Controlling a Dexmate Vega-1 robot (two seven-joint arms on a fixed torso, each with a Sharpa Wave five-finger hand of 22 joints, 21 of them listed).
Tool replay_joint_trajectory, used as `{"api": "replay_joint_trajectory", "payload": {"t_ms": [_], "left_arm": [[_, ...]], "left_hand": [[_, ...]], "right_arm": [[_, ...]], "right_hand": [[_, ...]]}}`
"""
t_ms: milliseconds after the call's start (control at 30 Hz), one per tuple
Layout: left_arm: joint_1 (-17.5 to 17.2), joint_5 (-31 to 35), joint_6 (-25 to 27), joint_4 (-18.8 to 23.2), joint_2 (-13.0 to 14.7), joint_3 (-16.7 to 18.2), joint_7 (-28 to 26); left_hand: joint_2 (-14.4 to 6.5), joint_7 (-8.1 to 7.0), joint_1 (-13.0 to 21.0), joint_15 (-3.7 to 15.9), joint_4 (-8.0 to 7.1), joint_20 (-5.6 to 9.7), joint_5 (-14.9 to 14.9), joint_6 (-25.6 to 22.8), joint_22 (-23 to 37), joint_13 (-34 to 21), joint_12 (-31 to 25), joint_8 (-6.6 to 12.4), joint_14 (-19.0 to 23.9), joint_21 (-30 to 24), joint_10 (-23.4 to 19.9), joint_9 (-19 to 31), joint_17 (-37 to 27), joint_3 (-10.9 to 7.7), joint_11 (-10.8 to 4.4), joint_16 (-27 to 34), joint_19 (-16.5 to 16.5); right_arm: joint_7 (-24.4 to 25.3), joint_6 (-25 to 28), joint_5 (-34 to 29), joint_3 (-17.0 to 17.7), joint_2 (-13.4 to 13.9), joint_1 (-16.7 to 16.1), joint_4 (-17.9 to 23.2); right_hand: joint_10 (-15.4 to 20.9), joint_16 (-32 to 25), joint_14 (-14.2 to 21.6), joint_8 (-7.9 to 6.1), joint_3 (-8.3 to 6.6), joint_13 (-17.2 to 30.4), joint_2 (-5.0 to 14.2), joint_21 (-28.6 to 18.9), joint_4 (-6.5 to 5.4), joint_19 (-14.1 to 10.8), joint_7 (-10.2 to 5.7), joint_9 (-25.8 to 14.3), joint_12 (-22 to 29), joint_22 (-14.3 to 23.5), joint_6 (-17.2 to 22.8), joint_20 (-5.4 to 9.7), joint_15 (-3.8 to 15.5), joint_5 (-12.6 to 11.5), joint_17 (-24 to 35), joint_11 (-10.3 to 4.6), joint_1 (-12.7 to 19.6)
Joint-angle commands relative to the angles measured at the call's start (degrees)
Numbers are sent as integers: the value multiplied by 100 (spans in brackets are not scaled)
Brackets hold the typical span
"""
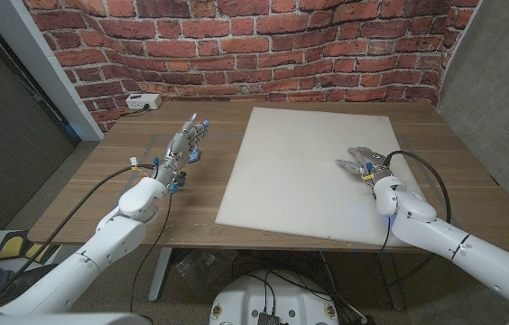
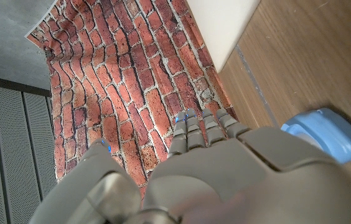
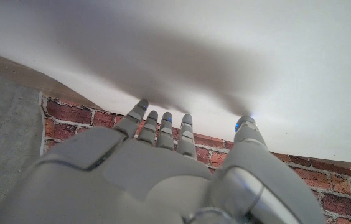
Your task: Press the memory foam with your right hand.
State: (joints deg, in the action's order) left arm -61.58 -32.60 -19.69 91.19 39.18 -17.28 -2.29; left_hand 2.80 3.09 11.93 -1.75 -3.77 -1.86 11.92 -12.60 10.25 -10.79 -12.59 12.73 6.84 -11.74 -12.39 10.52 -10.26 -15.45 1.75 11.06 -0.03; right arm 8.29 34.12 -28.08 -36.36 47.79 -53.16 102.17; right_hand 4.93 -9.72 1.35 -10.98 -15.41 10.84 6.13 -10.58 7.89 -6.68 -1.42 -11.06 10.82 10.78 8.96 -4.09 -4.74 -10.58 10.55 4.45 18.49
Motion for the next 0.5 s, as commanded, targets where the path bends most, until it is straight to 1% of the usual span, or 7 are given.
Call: {"api": "replay_joint_trajectory", "payload": {"t_ms": [33,500], "left_arm": [[-1,-1,75,37,29,-7,-27],[26,-18,90,4,35,-14,12]], "left_hand": [[-24,6,-24,-8,-17,-33,5,-29,17,-24,-2,1,74,-4,-63,31,-15,23,11,6,7],[-34,10,-16,-10,-18,-52,0,-50,17,-25,6,-8,89,-3,-75,31,-16,32,-2,2,5]], "right_arm": [[-34,-41,186,-86,-25,101,-140],[-185,141,344,-172,19,149,-124]], "right_hand": [[-42,-32,-49,25,-8,26,-3,-4,-51,25,11,-29,29,25,-53,41,-24,12,26,28,-61],[-50,-82,29,-6,9,26,-20,-37,-61,13,20,-30,50,23,-18,14,-19,12,23,36,-91]]}}
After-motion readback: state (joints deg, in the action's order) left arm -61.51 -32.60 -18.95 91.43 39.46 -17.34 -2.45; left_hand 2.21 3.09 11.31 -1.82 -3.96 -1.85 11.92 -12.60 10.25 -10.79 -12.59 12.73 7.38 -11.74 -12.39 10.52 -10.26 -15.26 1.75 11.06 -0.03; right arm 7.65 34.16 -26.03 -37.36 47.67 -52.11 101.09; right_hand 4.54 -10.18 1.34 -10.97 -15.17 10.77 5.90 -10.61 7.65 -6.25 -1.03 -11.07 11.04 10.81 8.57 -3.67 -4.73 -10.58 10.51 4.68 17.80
